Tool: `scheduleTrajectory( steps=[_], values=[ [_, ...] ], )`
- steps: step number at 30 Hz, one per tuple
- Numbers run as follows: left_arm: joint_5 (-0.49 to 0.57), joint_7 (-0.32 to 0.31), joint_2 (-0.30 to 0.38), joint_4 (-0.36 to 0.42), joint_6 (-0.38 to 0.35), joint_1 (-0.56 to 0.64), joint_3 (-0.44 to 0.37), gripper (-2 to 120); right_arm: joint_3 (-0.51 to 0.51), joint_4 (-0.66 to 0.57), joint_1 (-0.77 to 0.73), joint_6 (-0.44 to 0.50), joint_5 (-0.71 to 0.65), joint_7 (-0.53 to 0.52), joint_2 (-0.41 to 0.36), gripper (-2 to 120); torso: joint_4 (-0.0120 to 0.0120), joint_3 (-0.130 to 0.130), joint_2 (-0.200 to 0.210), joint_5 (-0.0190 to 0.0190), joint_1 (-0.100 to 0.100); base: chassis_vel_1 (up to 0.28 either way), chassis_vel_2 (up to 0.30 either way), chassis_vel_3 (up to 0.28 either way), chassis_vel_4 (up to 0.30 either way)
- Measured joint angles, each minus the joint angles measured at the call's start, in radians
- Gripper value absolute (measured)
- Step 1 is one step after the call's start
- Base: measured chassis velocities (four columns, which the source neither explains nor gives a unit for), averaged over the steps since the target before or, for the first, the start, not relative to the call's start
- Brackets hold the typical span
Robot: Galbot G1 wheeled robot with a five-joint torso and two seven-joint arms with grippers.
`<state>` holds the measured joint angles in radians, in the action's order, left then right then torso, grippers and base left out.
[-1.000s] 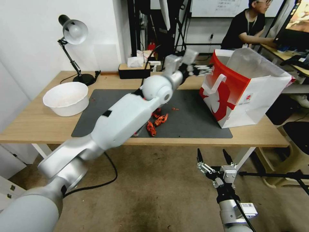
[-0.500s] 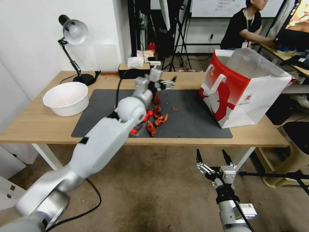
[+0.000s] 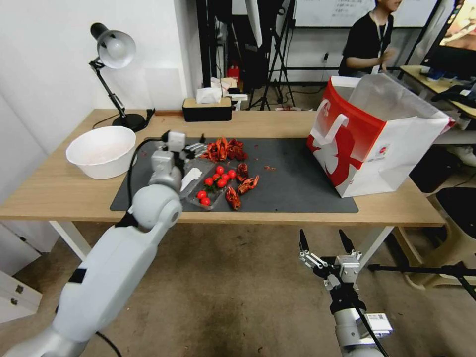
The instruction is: Pick up the trash from the table and place it into the takeout bag.
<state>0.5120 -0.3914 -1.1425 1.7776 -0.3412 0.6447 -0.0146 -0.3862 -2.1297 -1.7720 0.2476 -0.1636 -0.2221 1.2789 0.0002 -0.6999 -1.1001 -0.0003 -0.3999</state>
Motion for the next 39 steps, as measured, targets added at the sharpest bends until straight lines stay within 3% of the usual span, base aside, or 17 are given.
scheduleTrajectory(
  steps=[6,10,16,21,25,30,39],
  values=[
    [-0.036,-0.06,0.048,0.099,-0.04,0.153,-0.119,100,0.007,-0.003,0.002,-0.004,0.01,0.0,0.001,100,-0.0002,0.0,0.0,0.0004,0.0,0.0,0.0,0.0,0.0],
    [-0.047,-0.092,0.045,0.137,-0.048,0.26,-0.175,100,0.009,-0.005,0.0,-0.004,0.014,0.0,0.002,100,-0.0003,0.0,0.0,0.0003,0.0,0.0,0.0,0.0,0.0],
    [-0.063,-0.093,0.028,0.189,-0.049,0.403,-0.248,100,0.01,-0.007,-0.001,-0.005,0.016,-0.001,0.004,100,-0.0001,0.0,0.0,0.0001,0.0,0.0,0.0,0.0,0.0],
    [-0.071,-0.061,0.009,0.281,-0.041,0.571,-0.381,100,0.013,-0.007,0.004,-0.005,0.018,0.001,0.004,100,-0.0001,0.0,0.0,0.0003,0.0,0.0,0.0,0.0,0.0],
    [-0.1,-0.013,-0.012,0.369,0.03,0.772,-0.487,100,0.009,-0.004,0.012,-0.006,0.017,0.01,-0.003,100,-0.0001,0.0,0.0,0.0002,0.0,0.0,0.0,0.0,0.0],
    [-0.125,0.023,-0.048,0.428,0.108,0.927,-0.533,100,0.008,0.001,0.018,-0.007,0.01,0.018,-0.007,100,-0.0002,0.0,0.0,0.0002,0.0,0.0,0.0,0.0,0.0],
    [-0.13,0.088,-0.066,0.449,0.226,1.03,-0.55,100,-0.002,0.017,0.05,-0.007,-0.064,0.075,-0.032,100,-0.0003,0.0,0.0,0.0003,0.0,0.0,0.0,0.0,0.0]
  ],
)
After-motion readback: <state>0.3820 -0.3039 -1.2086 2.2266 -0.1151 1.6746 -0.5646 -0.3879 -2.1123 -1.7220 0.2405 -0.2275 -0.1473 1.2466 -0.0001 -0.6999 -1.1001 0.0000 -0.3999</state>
